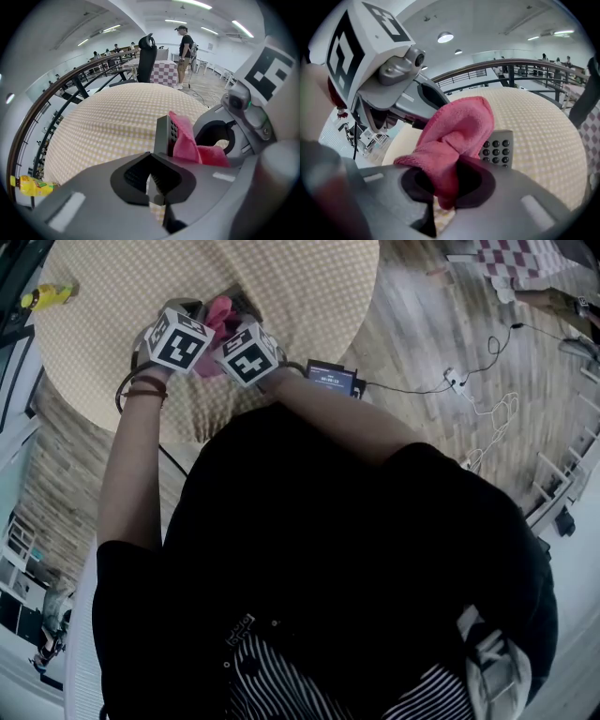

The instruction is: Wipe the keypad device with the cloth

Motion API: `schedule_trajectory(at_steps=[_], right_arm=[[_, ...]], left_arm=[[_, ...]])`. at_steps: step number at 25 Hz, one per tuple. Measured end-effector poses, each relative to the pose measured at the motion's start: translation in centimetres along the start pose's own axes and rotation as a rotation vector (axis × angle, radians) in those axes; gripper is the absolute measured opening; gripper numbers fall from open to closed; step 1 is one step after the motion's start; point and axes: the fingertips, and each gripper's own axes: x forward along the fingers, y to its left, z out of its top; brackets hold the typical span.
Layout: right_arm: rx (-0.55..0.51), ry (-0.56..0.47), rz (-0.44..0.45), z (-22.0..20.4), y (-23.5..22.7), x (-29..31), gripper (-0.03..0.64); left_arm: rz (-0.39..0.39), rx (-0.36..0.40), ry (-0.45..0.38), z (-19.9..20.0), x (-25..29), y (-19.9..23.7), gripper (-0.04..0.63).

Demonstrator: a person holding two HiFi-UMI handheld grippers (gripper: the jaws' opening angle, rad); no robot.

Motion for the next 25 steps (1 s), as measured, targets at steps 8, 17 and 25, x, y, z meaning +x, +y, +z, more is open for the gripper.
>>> schedule_trajectory(at_steps=[8, 17, 25], right_arm=[[0.004, 0.070, 0.017, -3.3, 0.0, 0.6, 0.064], [0.049, 0.025, 0.025, 0.5, 0.5, -0.1, 0.064], [-0.038, 0.013, 0.014, 0.0, 0.7, -0.4, 0.064]], left_arm=[[-0.007, 0.008, 0.007, 0.0, 0.1, -0.1, -0.002], [-0.001, 0.015, 0.003, 0.1, -0.1, -0.2, -0.002], [0.013, 0.048, 0.010, 0.1, -0.2, -0.7, -0.002]])
